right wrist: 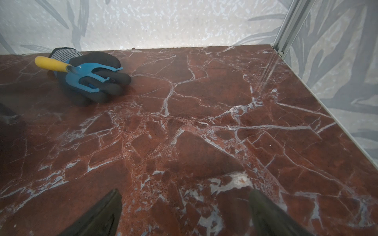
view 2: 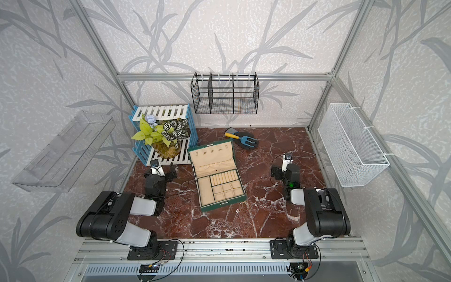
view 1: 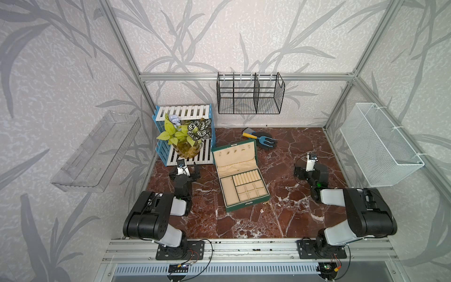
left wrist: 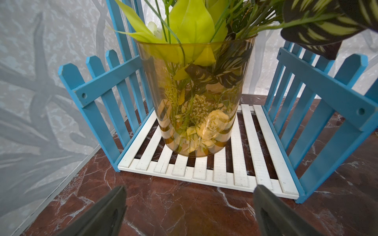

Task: Put jewelry chain into jewelry box
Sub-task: Adjust the jewelry box at the center of the board.

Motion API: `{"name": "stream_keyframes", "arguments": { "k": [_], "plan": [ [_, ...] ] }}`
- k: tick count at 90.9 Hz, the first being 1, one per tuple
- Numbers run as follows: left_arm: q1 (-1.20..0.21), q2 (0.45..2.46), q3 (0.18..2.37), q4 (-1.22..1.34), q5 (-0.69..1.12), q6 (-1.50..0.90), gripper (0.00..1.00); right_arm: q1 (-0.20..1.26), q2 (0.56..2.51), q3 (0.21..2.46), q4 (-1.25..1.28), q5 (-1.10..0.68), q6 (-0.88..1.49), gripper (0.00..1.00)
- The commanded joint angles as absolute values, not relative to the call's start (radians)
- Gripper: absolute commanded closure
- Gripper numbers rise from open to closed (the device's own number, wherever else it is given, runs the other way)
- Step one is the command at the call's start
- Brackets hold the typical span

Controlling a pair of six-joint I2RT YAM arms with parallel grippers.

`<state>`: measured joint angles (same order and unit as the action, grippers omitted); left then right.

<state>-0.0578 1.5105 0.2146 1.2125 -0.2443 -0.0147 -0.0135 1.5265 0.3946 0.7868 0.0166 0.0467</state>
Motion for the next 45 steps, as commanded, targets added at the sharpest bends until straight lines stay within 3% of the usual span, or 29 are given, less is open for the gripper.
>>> {"name": "stream_keyframes", "arguments": {
  "k": [1,9,16,27,34,45],
  "plan": [
    [-0.055,1.46,0.257,1.166,-0.214,0.009,0.0,-0.016,1.48,0.438,0.721,0.015,0.045,0.01],
    [-0.055,1.315,0.28,0.952,-0.238,-0.02,0.0,-0.014,1.356,0.502,0.463,0.042,0.102,0.01],
    [-0.056,1.195,0.224,0.947,-0.246,-0.054,0.0,-0.012,1.232,0.562,0.255,0.044,0.205,0.01],
    [-0.063,0.999,0.187,0.869,-0.112,-0.111,0.0,0.039,1.08,0.6,0.027,-0.045,0.286,0.0],
    [-0.112,0.89,0.176,0.796,-0.103,-0.169,0.0,0.138,1.022,0.621,-0.154,-0.017,0.332,0.07],
    [-0.304,0.814,0.168,0.761,-0.117,-0.161,0.02,0.345,0.963,0.604,-0.332,0.086,0.443,0.19]
  ]
}}
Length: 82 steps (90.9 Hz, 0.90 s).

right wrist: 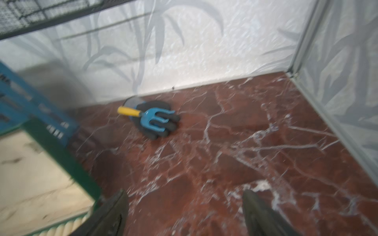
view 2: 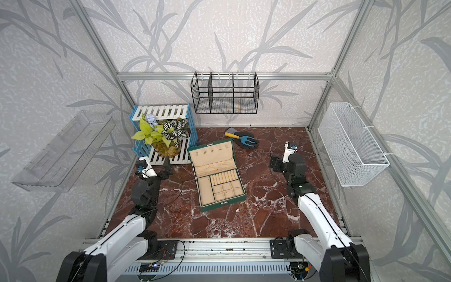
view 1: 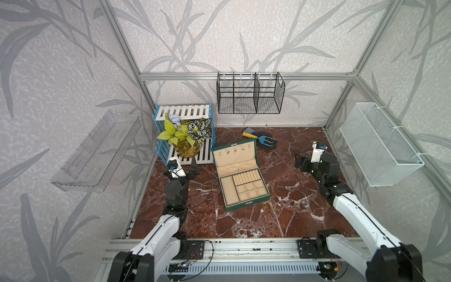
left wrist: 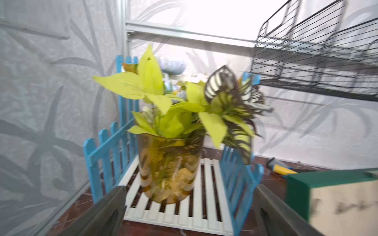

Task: Put jewelry chain into jewelry box
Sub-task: Adjust the jewelry box at the center of the board.

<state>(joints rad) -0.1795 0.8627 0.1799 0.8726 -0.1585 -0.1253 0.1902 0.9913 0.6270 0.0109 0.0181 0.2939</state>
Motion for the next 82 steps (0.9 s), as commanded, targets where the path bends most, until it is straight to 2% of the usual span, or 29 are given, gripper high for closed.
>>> {"name": "stream_keyframes", "arguments": {
  "k": [1,17,35,62,82],
  "plan": [
    [-0.32,0.81,0.172,0.752,-0.113,-0.163,0.02,0.358,0.961,0.598,-0.348,0.091,0.455,0.21],
    [-0.579,0.822,0.202,0.669,-0.079,-0.151,0.04,0.575,0.953,0.532,-0.481,0.155,0.659,0.42],
    [-0.783,0.887,0.173,0.737,0.01,-0.12,0.04,0.75,0.999,0.496,-0.435,0.133,0.714,0.52],
    [-0.922,0.964,0.167,0.754,0.026,-0.079,0.06,0.826,1.259,0.6,-0.288,0.096,0.663,0.58],
    [-0.979,0.987,0.166,0.753,0.019,-0.059,0.06,0.829,1.427,0.708,-0.26,0.159,0.624,0.55]
  ]
}}
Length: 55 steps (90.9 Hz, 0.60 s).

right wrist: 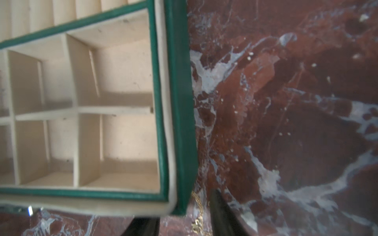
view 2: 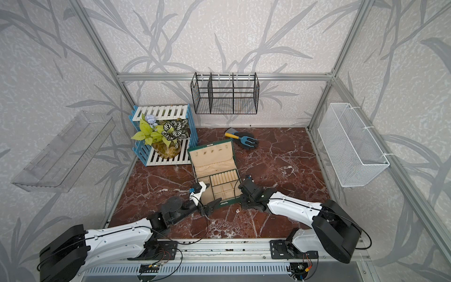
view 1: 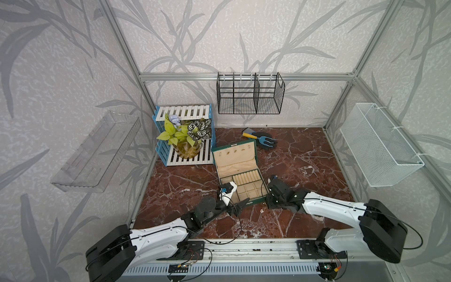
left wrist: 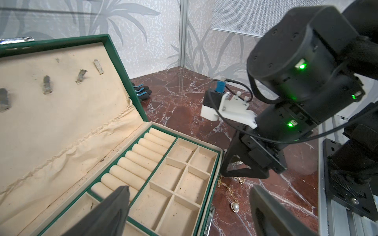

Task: Put jewelry chain into jewelry box
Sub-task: Adjust the jewelry box at the center of the board.

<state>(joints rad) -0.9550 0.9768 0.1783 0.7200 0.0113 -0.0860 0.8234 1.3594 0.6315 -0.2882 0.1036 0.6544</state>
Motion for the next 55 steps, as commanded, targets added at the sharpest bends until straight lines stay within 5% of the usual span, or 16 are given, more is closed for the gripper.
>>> {"name": "stream_keyframes", "arguments": {
  "k": [1,55],
  "plan": [
    [-0.98,0.988,0.167,0.754,0.019,-0.058,0.06,0.829,1.438,0.717,-0.268,0.165,0.623,0.55],
    [-1.023,0.998,0.147,0.761,0.009,-0.028,0.06,0.877,1.601,0.799,-0.455,0.162,0.745,0.51]
  ]
}}
